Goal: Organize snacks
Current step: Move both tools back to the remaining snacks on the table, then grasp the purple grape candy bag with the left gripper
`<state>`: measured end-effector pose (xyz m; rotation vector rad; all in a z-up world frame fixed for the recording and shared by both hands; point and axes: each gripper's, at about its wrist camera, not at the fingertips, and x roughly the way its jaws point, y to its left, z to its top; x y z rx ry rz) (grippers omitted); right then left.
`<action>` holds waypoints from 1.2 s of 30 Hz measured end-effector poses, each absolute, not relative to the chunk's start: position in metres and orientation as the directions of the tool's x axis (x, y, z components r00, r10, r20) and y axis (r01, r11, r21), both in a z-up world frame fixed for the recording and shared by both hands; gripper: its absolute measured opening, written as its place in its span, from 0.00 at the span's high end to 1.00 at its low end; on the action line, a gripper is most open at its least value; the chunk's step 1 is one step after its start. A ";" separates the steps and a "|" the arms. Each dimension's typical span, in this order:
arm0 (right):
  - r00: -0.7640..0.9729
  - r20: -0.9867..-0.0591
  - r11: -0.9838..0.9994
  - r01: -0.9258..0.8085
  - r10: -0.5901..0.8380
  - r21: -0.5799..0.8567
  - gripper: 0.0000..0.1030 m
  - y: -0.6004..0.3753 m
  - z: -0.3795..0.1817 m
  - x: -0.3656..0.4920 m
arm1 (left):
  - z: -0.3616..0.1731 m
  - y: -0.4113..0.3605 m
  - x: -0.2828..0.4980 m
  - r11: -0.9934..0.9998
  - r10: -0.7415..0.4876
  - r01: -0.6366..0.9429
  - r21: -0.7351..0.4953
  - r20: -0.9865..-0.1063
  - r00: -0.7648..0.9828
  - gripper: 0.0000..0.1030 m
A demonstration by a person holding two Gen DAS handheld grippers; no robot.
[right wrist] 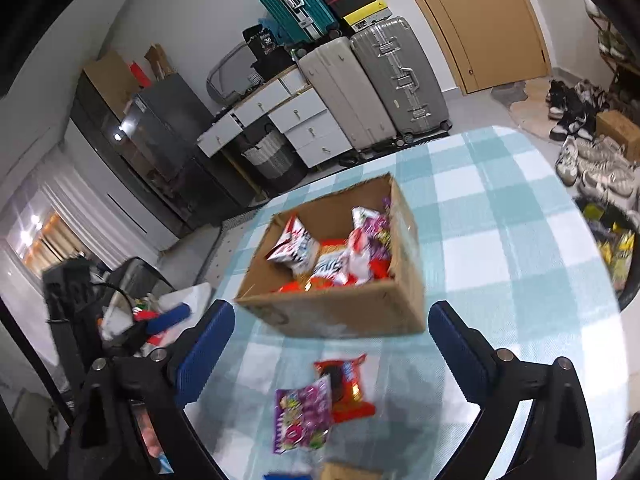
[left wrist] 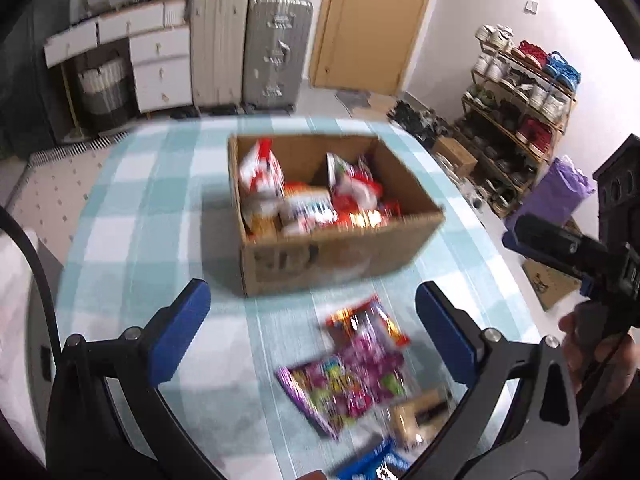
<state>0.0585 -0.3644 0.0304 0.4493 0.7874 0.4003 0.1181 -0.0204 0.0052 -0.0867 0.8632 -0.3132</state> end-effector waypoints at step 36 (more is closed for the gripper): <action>0.610 -0.510 0.722 -0.153 0.606 0.674 0.02 -0.385 -0.041 0.025 | -0.119 -0.091 0.097 0.822 -0.361 0.558 -0.110 -0.859 0.363 0.23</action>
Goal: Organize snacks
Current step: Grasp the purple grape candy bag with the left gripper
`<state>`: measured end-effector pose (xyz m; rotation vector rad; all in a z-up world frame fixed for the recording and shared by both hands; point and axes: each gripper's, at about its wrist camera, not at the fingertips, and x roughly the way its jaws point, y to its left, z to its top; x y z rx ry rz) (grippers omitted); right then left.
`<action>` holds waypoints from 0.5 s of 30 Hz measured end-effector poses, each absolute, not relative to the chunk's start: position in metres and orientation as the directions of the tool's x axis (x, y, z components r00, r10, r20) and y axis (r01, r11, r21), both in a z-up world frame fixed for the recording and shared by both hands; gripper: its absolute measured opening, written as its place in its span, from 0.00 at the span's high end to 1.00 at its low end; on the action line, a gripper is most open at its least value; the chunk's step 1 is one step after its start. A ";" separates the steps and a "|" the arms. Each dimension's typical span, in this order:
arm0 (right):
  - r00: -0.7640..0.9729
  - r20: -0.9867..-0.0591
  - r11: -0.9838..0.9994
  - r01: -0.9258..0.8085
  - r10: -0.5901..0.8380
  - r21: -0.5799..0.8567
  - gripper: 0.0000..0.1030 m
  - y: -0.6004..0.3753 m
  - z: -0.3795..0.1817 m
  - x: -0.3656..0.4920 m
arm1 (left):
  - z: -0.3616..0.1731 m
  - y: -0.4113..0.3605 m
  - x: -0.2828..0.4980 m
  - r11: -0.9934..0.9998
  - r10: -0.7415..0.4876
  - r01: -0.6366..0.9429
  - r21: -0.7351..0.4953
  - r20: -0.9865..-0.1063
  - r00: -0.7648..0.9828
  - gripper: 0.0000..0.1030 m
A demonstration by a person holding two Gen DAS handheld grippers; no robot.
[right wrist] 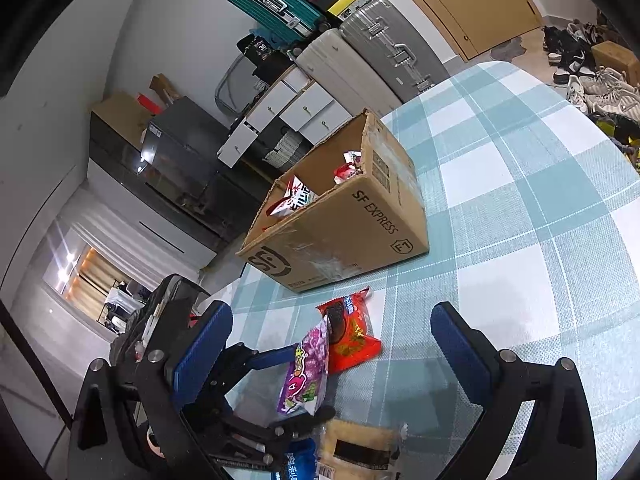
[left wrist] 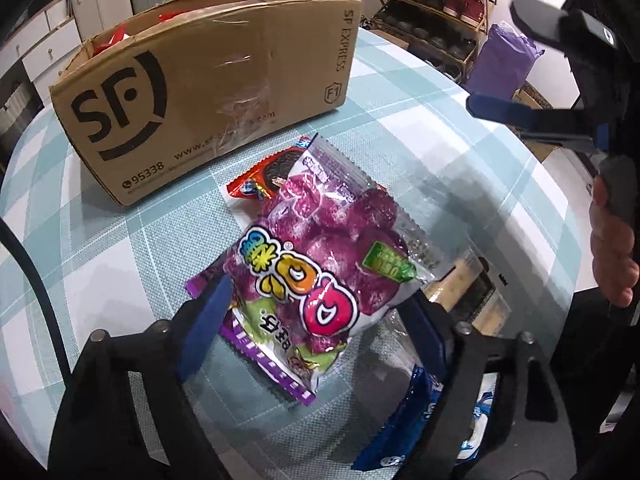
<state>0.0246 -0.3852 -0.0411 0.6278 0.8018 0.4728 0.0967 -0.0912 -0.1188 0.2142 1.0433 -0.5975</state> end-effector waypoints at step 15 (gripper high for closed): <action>0.560 -0.582 0.743 -0.094 0.590 0.662 0.02 -0.381 -0.065 0.030 | -0.100 -0.068 0.078 0.804 -0.395 0.584 -0.108 -0.832 0.390 0.71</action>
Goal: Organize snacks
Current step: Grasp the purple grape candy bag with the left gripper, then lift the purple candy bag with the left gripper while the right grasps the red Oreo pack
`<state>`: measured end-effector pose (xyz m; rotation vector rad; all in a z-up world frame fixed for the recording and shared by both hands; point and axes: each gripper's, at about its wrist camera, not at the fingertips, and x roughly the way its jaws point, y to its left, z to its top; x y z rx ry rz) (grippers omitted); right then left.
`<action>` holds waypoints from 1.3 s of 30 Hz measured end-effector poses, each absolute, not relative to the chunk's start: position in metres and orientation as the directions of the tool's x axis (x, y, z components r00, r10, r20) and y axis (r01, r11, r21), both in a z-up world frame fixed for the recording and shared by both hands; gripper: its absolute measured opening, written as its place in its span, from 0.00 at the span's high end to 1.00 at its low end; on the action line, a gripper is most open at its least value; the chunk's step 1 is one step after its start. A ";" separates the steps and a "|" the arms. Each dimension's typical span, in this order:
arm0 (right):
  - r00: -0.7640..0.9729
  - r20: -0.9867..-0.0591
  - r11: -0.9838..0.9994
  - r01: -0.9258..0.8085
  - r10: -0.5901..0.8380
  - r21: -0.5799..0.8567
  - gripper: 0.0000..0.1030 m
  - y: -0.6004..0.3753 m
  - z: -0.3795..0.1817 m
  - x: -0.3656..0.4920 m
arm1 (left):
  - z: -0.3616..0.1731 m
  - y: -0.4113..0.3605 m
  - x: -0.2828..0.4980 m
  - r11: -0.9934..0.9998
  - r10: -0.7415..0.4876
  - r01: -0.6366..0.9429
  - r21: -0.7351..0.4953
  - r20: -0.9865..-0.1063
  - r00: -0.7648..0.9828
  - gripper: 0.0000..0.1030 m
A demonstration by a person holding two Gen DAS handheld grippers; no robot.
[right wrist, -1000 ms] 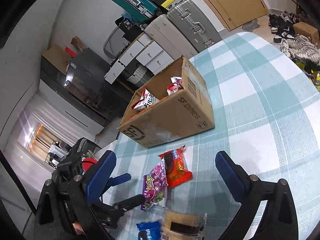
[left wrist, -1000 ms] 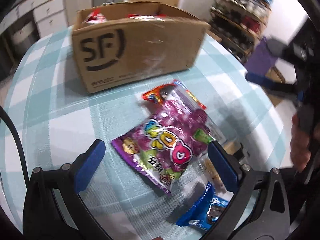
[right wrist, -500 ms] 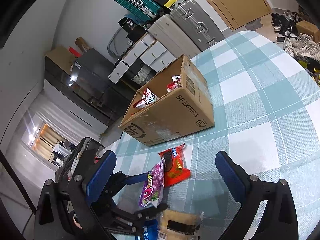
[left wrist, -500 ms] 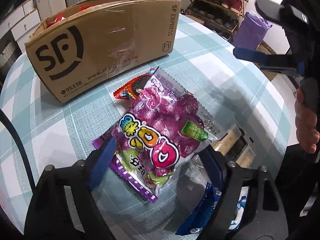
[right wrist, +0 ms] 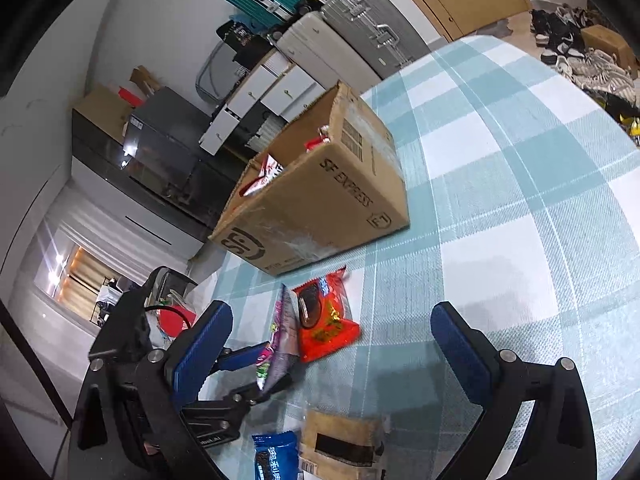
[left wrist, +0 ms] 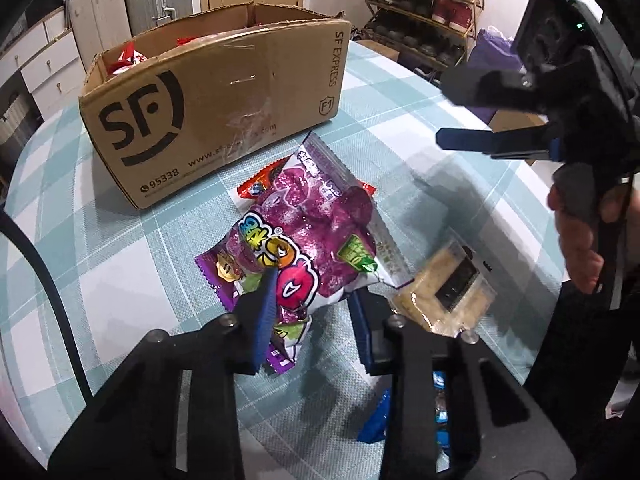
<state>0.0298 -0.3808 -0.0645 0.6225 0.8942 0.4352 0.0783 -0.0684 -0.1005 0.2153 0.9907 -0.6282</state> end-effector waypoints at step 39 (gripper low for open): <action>0.458 -0.808 0.916 -0.327 0.370 0.233 0.34 -0.257 -0.095 0.086 | -0.012 0.054 0.058 0.884 -0.467 0.320 -0.341 -0.626 0.624 0.71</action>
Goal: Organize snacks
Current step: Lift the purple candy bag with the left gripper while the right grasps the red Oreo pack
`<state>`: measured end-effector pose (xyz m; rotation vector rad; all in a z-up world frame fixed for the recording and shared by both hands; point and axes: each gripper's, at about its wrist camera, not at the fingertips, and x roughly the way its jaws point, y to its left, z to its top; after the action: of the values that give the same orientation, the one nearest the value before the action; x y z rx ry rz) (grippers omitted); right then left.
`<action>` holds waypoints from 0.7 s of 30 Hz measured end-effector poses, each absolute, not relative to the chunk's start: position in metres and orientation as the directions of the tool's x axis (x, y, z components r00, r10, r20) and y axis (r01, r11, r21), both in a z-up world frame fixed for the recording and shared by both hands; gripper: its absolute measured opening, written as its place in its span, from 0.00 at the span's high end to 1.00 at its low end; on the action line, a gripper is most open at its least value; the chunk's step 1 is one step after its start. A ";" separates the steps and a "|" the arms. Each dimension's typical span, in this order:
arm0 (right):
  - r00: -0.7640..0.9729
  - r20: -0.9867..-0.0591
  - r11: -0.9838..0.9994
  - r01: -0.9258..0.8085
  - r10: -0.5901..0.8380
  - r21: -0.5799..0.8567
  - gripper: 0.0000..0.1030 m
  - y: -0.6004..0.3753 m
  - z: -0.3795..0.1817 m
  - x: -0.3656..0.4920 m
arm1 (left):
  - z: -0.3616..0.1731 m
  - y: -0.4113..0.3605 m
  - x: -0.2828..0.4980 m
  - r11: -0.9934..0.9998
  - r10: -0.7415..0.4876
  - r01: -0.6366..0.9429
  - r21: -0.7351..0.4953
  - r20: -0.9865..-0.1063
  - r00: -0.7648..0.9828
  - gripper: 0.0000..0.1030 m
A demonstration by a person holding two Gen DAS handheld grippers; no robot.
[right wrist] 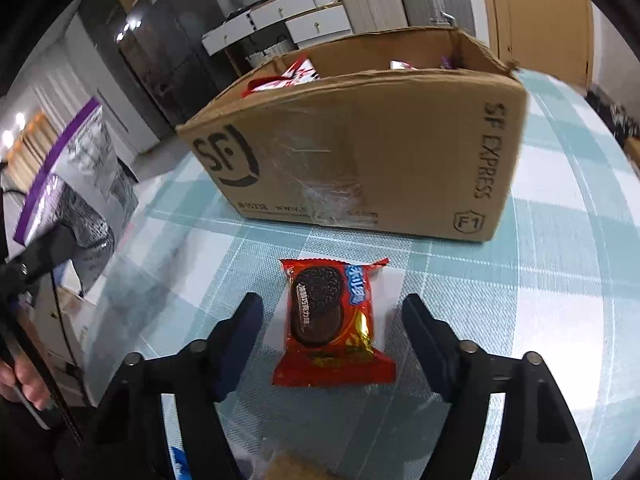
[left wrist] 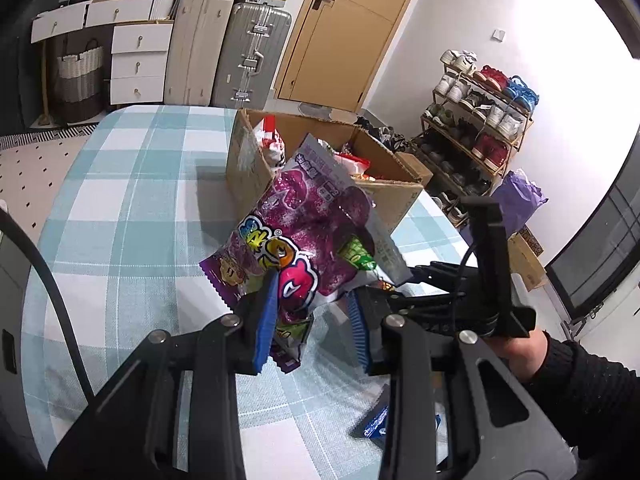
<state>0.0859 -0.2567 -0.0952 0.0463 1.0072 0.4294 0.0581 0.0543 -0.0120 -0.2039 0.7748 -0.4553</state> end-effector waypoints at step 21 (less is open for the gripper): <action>0.482 -0.797 0.911 -0.361 0.364 0.198 0.54 -0.240 -0.089 0.070 | -0.033 0.048 0.068 0.890 -0.456 0.301 -0.344 -0.643 0.616 0.71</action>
<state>0.0696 -0.2400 -0.0894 0.0037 0.9721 0.4420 0.0676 0.0478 -0.0328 -0.2100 0.7962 -0.4398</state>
